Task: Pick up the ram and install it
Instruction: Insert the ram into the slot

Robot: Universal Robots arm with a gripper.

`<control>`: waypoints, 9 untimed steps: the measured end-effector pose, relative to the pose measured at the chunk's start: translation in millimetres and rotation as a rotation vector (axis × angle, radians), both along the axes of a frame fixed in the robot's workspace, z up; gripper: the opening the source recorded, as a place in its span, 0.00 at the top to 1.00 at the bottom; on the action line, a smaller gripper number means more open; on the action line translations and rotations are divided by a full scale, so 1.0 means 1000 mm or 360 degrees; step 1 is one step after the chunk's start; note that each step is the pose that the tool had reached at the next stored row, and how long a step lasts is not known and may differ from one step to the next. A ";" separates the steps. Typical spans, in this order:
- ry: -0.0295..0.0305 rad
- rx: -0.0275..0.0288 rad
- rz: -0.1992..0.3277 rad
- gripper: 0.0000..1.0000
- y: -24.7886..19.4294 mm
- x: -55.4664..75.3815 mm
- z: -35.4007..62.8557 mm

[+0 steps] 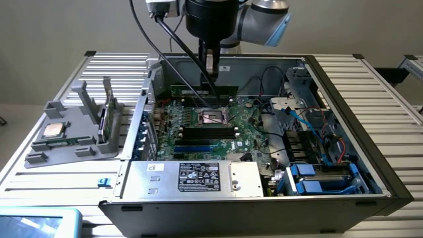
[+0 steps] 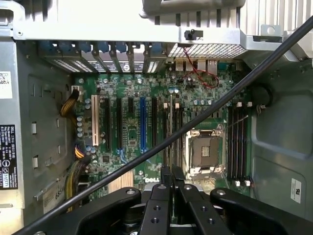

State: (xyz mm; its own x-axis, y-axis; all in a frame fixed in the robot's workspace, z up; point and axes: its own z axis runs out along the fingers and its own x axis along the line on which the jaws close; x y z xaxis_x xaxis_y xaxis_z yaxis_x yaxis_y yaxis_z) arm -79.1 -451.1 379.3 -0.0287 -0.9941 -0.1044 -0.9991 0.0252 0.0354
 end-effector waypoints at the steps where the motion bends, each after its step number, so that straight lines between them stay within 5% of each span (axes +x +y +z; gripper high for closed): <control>1: 0.00002 -0.00001 0.0000 0.89 0.0020 0.001 -0.0019; 9: 0.00010 -0.00068 0.0001 0.89 0.0216 0.010 -0.0158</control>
State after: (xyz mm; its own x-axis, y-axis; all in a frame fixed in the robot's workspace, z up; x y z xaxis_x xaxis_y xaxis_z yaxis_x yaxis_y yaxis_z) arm -69.0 -429.6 363.5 -0.0284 -0.9946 -0.1001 -0.9990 0.0249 0.0359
